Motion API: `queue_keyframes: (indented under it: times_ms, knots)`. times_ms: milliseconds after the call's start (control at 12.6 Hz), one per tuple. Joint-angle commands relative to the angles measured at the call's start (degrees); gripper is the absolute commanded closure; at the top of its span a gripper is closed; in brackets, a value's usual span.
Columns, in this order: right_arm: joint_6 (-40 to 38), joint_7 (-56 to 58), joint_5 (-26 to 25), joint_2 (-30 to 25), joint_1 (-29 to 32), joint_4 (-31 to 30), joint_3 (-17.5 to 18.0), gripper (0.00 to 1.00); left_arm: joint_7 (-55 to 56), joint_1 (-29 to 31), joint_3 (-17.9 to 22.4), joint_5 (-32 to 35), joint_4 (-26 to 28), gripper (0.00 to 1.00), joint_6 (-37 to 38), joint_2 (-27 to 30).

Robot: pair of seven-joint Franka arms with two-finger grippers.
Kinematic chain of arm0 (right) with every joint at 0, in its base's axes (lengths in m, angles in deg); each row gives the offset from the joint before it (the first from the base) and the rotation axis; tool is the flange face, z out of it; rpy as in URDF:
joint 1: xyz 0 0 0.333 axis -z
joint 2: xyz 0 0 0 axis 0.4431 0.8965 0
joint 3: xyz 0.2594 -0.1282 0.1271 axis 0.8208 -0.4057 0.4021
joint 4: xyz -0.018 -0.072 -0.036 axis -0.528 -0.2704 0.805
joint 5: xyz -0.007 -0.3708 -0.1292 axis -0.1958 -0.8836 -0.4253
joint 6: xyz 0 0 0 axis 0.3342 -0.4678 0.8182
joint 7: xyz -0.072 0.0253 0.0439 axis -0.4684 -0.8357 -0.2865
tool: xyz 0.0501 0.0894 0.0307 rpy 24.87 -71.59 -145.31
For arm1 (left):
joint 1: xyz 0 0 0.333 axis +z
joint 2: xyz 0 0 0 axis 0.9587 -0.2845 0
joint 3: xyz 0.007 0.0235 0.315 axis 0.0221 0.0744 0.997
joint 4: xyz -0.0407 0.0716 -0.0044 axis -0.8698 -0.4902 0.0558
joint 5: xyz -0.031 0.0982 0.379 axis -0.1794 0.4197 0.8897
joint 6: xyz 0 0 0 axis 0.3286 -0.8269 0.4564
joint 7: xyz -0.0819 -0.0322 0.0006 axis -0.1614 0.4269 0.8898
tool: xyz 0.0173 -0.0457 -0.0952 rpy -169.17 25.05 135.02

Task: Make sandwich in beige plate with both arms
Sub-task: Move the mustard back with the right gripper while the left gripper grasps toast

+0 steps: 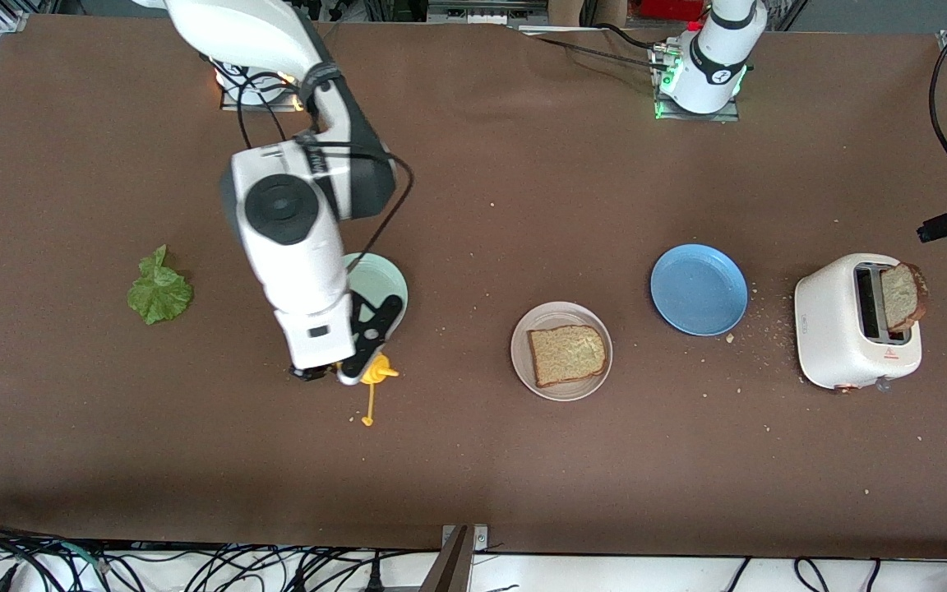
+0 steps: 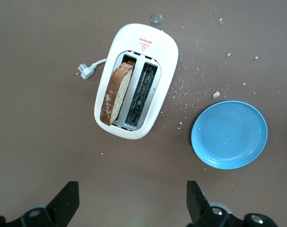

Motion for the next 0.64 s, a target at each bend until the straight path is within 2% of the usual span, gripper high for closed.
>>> queue_keyframes:
  times_ms: [0, 239, 557]
  knots:
    - [-4.1, 10.9, 10.7, -3.5, 6.5, -4.2, 1.5, 1.0, 0.6, -0.3, -0.6, 0.1, -1.3, 0.0, 0.7, -3.9]
    - [-4.2, 31.3, 24.5, -8.6, 13.8, -17.4, 1.5, 1.0, -0.4, 0.7, -0.5, 0.1, -1.1, 0.0, 0.4, -5.9]
    - [-4.1, 54.5, 37.8, -10.4, 19.8, -31.6, 1.3, 1.0, -0.4, 1.7, -0.4, 0.2, -1.0, 0.02, -5.6, -10.6]
